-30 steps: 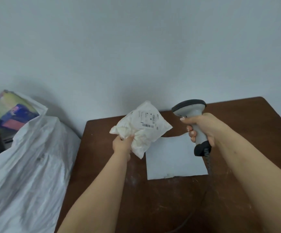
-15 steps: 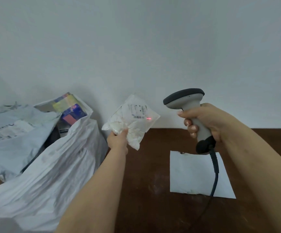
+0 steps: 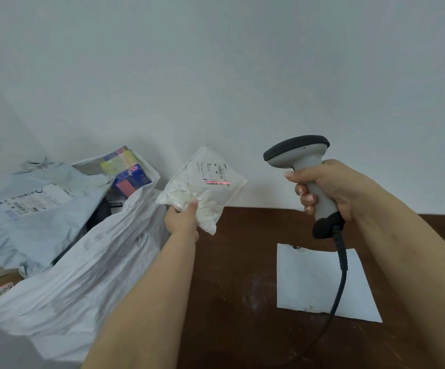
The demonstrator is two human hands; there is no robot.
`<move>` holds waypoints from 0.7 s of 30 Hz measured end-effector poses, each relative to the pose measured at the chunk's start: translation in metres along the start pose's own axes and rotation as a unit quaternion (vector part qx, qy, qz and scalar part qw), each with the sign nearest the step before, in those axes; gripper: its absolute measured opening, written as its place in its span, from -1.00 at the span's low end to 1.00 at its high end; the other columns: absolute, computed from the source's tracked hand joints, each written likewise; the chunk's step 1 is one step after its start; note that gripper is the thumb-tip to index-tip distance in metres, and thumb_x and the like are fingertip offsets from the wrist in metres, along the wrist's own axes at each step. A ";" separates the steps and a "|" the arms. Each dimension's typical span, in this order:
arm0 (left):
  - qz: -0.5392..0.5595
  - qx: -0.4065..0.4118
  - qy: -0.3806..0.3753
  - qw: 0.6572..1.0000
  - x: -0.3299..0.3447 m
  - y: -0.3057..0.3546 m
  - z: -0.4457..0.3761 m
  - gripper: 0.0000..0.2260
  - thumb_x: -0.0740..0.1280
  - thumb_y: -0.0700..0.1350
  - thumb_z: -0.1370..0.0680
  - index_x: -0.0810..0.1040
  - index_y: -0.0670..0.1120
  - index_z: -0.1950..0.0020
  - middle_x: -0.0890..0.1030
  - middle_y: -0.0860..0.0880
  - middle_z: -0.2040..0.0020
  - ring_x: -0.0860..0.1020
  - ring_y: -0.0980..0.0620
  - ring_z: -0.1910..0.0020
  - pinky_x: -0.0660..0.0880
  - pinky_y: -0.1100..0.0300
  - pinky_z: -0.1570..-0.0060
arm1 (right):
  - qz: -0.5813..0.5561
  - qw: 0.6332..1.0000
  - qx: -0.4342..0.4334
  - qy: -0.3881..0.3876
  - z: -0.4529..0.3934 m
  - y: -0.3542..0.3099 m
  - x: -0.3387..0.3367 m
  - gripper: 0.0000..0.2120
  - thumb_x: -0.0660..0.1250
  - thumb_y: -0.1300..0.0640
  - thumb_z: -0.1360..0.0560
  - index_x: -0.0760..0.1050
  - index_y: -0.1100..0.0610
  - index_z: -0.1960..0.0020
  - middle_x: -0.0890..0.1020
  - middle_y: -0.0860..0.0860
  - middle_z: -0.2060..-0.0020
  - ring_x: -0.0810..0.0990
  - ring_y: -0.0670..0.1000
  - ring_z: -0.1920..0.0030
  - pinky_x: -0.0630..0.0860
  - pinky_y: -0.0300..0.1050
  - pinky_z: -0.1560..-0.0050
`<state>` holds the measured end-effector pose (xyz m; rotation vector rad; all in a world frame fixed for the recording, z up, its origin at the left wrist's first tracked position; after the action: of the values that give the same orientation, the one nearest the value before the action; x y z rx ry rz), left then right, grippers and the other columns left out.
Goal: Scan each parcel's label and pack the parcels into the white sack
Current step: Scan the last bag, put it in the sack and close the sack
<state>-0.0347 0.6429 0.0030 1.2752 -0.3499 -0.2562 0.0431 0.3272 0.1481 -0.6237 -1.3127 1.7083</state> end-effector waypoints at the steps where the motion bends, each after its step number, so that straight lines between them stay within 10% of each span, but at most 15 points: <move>1: 0.001 0.000 0.001 1.000 -0.002 0.001 -0.001 -0.80 0.51 -0.18 -0.43 0.53 0.01 0.09 0.64 -0.05 0.01 0.66 -0.07 0.04 0.63 -0.03 0.03 | 0.002 1.000 -0.002 -0.001 0.000 -0.001 0.002 -0.87 0.36 0.23 -0.54 0.40 0.19 0.02 0.41 0.02 0.49 0.32 -0.08 0.60 0.35 -0.25 0.56; 13: 0.020 0.124 0.010 0.992 -0.050 0.090 0.000 -0.66 0.47 -0.17 -0.45 0.55 -0.17 -0.20 0.64 -0.10 -0.08 0.63 -0.05 -0.03 0.59 -0.05 -0.10 | 0.004 0.998 -0.009 -0.055 -0.020 -0.005 0.066 -0.80 0.38 0.22 -0.52 0.47 0.24 -0.11 0.44 0.03 0.49 0.36 -0.08 0.59 0.39 -0.22 0.59; 17: 0.024 0.217 0.092 0.972 -0.108 0.168 -0.008 -0.74 0.46 -0.14 -0.46 0.43 -0.07 -0.06 0.56 -0.04 0.04 0.57 -0.04 0.05 0.57 0.01 -0.05 | 0.006 0.996 -0.007 -0.094 -0.031 0.000 0.106 -0.78 0.39 0.22 -0.52 0.47 0.25 -0.13 0.43 0.04 0.48 0.35 -0.06 0.57 0.39 -0.21 0.58; 21: -0.002 0.286 0.228 0.931 -0.175 0.231 -0.015 -0.44 0.42 -0.12 -0.51 0.21 -0.19 -0.39 0.48 -0.12 -0.19 0.52 -0.08 -0.12 0.47 0.20 -0.06 | 0.008 0.993 0.001 -0.115 -0.040 0.007 0.135 -0.82 0.39 0.22 -0.52 0.47 0.24 -0.08 0.43 0.05 0.49 0.34 -0.06 0.58 0.39 -0.23 0.58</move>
<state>-0.1912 0.7854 0.2016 1.8594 -0.0136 0.1604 0.0060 0.4634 0.1445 -0.4468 -1.4683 1.8355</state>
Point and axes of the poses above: each hand's wrist, its own z-axis away from the middle knuckle, its own x-axis out of the palm, y = z × x, the point moved 9 cm from there along -z, towards the middle knuckle
